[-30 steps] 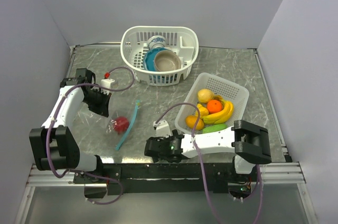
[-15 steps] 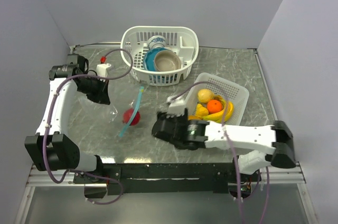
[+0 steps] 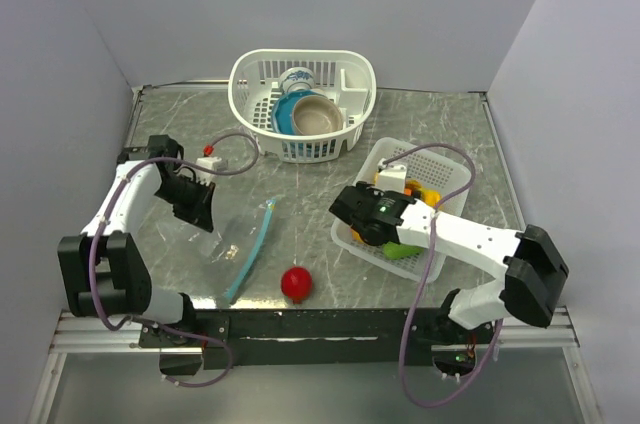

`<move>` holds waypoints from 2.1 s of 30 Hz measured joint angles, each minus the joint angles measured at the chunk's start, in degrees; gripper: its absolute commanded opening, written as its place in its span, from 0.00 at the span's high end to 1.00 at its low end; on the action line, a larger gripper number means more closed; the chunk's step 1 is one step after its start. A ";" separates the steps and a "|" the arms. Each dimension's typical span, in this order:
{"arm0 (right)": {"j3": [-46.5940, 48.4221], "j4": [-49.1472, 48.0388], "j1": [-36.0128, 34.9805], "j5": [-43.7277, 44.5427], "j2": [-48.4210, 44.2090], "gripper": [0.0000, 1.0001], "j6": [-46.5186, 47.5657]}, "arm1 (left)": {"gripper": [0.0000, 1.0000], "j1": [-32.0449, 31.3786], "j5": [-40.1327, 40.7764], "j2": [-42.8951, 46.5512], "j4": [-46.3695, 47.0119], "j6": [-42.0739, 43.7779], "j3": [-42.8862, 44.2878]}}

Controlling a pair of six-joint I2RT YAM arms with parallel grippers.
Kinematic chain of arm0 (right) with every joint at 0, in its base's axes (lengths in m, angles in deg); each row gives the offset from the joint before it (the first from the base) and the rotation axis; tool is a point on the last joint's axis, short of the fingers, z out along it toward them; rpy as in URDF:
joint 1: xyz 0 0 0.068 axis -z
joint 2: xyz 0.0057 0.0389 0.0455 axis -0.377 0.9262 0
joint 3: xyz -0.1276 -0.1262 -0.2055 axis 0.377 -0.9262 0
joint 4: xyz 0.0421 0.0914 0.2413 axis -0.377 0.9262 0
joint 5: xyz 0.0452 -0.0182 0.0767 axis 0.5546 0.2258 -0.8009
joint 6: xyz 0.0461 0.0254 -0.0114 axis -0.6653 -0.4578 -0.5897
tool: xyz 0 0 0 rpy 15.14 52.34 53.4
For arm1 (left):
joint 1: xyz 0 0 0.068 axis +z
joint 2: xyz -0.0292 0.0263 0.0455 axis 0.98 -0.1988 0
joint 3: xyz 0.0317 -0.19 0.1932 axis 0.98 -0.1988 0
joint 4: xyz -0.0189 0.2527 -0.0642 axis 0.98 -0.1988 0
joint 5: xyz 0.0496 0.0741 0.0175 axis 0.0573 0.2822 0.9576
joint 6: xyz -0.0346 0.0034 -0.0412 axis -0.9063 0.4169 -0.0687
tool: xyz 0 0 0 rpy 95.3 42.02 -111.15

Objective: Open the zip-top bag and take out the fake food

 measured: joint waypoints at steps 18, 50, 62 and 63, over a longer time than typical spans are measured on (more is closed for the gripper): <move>8.98 -2.67 -37.00 -9.66 10.23 0.00 7.45 | 0.99 -0.04 5.25 -1.14 5.46 -0.26 -1.62; 12.41 -8.09 -29.64 -7.96 18.56 0.00 9.18 | 0.90 -0.04 5.14 -1.11 5.14 -0.26 -0.90; 11.80 -10.03 -24.61 -6.58 24.72 0.00 10.80 | 0.93 -0.04 4.98 -1.11 4.90 -0.09 -0.90; 11.80 -10.36 -24.41 -6.23 25.18 0.00 11.06 | 0.93 -0.04 4.94 -1.11 4.87 -0.20 -0.90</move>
